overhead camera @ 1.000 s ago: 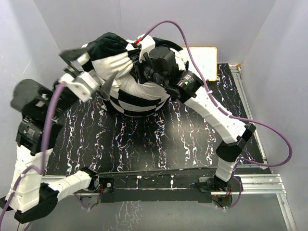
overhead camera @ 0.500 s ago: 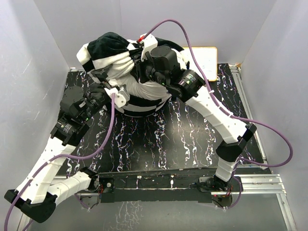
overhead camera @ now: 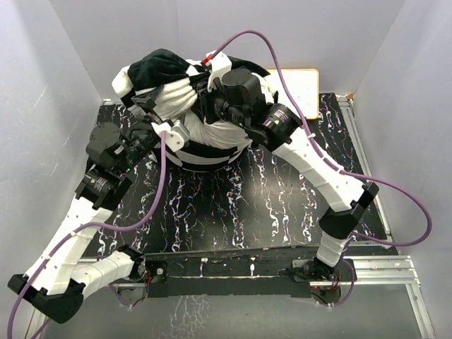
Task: Remove the pillowcase from the pillow
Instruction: Remove the pillow from the pillowcase.
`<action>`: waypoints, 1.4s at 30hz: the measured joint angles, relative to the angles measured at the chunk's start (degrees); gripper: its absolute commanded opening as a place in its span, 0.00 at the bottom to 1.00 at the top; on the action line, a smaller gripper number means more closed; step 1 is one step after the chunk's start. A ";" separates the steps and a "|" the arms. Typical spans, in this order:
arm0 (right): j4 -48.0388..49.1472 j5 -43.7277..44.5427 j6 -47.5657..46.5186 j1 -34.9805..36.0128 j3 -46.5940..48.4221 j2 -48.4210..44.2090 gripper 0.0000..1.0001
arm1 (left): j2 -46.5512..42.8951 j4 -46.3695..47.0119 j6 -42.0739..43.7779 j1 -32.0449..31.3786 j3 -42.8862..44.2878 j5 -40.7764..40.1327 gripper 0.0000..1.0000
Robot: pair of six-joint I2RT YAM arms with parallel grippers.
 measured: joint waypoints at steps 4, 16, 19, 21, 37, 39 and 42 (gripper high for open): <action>0.22 0.00 0.00 0.07 -0.39 -0.09 0.08 | 1.68 -4.07 -1.05 0.02 0.68 0.63 0.88; 3.34 0.74 0.20 0.59 -5.55 -3.28 0.08 | 7.06 5.86 -2.29 -0.44 1.38 -5.77 0.83; 3.63 1.05 0.57 0.35 -5.55 -3.26 0.08 | 8.37 4.52 -2.84 -0.50 3.04 -6.23 0.85; 3.61 1.09 0.66 0.35 -5.55 -3.26 0.08 | 8.83 2.10 -3.72 -0.50 4.66 -6.19 0.85; 10.45 3.52 1.07 -0.17 -10.16 -4.61 0.08 | 15.28 9.09 -1.75 -1.25 8.44 -12.28 0.66; 11.04 4.02 1.05 -0.22 -10.19 -4.61 0.08 | 16.06 10.84 -0.28 -0.92 8.87 -12.28 0.66; 12.94 4.79 1.03 -0.33 -11.30 -4.70 0.08 | 18.12 11.52 0.39 0.72 11.85 -11.82 0.66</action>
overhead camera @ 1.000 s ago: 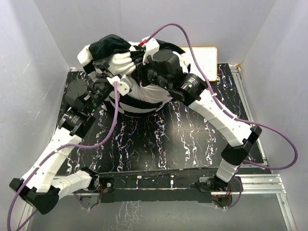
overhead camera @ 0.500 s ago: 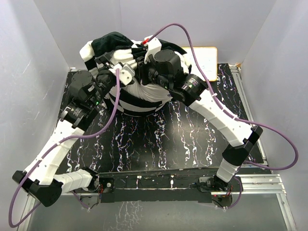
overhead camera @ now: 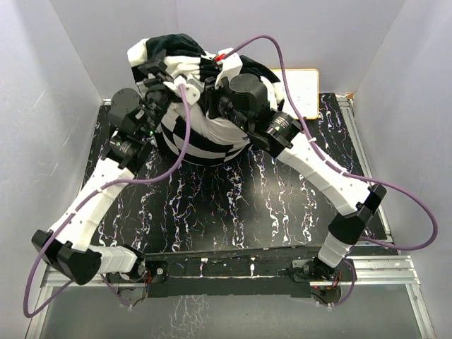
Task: Remove the pillowcase from the pillow
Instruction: Remove the pillow from the pillowcase.
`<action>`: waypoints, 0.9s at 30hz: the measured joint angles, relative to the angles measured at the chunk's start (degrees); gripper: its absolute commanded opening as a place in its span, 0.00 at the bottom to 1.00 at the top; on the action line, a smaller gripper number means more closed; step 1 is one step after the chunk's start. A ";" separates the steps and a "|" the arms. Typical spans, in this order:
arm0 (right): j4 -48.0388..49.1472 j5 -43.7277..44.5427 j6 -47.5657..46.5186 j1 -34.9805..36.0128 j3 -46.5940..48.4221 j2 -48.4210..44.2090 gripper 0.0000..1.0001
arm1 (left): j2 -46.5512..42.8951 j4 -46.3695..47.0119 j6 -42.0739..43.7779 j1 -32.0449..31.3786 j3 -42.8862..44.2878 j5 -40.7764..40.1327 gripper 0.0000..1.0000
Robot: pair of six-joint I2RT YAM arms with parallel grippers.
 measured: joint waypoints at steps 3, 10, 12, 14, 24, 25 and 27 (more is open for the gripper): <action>2.67 0.09 0.04 -0.31 -2.64 -0.76 0.08 | 2.51 0.15 -0.52 2.99 4.26 -0.04 0.63; 7.23 -2.25 0.04 -0.42 -7.32 -2.67 0.08 | 8.76 -7.37 -9.22 10.21 16.26 1.90 0.45; 7.82 -2.54 -0.04 -0.46 -7.69 -2.75 0.08 | 9.81 -9.20 -11.50 10.93 18.14 2.40 0.32; 8.39 -2.82 -0.22 -0.46 -8.57 -3.19 0.08 | 10.51 -10.88 -13.64 11.45 19.58 3.08 0.22; 14.84 -7.82 -2.47 -0.48 -21.57 -12.76 0.08 | 17.07 -23.67 -26.29 16.31 33.05 8.00 0.00; 15.26 -8.50 -2.73 -0.46 -22.93 -13.90 0.08 | 18.34 -26.08 -28.65 17.64 35.41 9.18 0.00; 16.37 -9.97 -3.21 -0.42 -26.01 -16.61 0.08 | 21.18 -30.84 -33.20 20.59 40.30 12.41 0.00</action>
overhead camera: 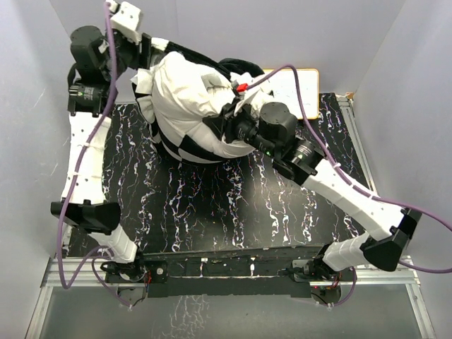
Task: Remove the pillowcase from the pillow
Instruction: Remove the pillow from the pillowcase.
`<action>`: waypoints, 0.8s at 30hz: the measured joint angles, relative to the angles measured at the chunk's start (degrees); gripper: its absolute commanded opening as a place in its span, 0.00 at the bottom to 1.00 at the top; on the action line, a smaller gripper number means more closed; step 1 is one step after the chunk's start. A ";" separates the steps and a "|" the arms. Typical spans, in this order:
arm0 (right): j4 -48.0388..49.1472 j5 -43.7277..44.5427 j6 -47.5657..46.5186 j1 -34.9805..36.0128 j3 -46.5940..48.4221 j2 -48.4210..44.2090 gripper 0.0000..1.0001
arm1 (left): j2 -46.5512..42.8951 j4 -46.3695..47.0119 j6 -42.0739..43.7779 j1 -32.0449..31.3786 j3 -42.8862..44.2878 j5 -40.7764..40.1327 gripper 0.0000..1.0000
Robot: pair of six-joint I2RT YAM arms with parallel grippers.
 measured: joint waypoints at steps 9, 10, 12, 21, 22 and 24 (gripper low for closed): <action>0.83 -4.70 -1.46 -0.04 -5.57 -4.81 0.08 | 0.02 -13.09 -11.17 8.96 -0.63 17.81 0.00; 0.07 -5.05 -1.57 -0.04 -5.38 -4.92 0.08 | -1.33 -12.74 -11.32 9.35 -3.65 18.69 0.00; -2.86 -5.99 -2.01 -0.04 -3.80 -4.79 0.08 | -4.79 -12.02 -11.17 10.16 -11.32 19.76 0.02; -19.89 -9.22 -5.09 -0.02 14.53 3.23 0.08 | -12.92 -7.43 -3.98 11.63 -37.07 23.08 0.82; -20.98 -9.44 -5.11 -0.02 15.76 3.93 0.08 | -13.18 -7.43 -2.71 12.11 -37.22 22.86 0.87; -22.23 -9.68 -5.09 -0.04 17.68 4.74 0.08 | -13.46 -7.76 -1.55 13.42 -36.22 22.40 0.94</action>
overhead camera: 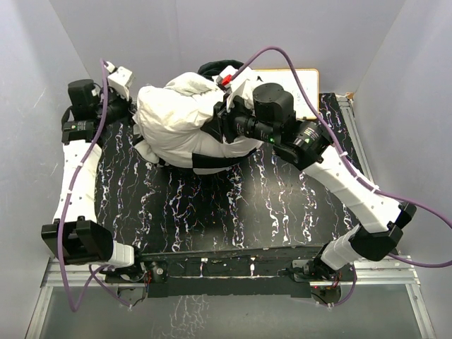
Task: Remove the pillowcase from the pillow
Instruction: Remove the pillow from the pillowcase.
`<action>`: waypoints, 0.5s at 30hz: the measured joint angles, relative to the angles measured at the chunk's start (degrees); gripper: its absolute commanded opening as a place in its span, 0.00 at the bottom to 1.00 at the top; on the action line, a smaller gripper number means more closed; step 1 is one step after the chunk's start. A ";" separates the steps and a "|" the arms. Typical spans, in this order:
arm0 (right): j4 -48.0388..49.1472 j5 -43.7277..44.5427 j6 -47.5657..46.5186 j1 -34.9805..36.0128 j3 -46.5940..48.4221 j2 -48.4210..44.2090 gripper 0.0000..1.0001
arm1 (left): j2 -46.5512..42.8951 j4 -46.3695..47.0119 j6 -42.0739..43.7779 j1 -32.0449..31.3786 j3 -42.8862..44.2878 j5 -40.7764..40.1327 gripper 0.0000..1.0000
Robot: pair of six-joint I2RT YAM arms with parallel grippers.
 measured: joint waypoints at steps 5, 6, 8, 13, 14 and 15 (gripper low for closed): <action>0.52 0.94 0.13 0.00 1.29 0.09 0.08 | 1.73 -3.21 -2.84 3.06 12.39 0.61 0.97; 0.92 1.62 0.13 0.00 1.68 0.20 0.08 | 2.32 -3.61 -3.91 3.52 15.67 0.81 0.97; 1.25 2.99 0.15 -0.02 3.32 0.85 0.08 | 3.58 -3.58 -6.71 3.98 23.28 1.75 0.97; 1.05 8.55 0.55 -0.04 13.64 5.92 0.08 | 3.34 -0.85 -13.11 4.15 32.52 4.57 0.97; 1.01 9.62 0.55 -0.09 14.93 6.60 0.08 | 3.13 0.00 -14.05 4.37 32.98 4.83 0.97; 0.83 11.10 0.52 -0.20 16.39 7.28 0.08 | 2.78 0.94 -15.15 4.79 33.27 5.20 0.97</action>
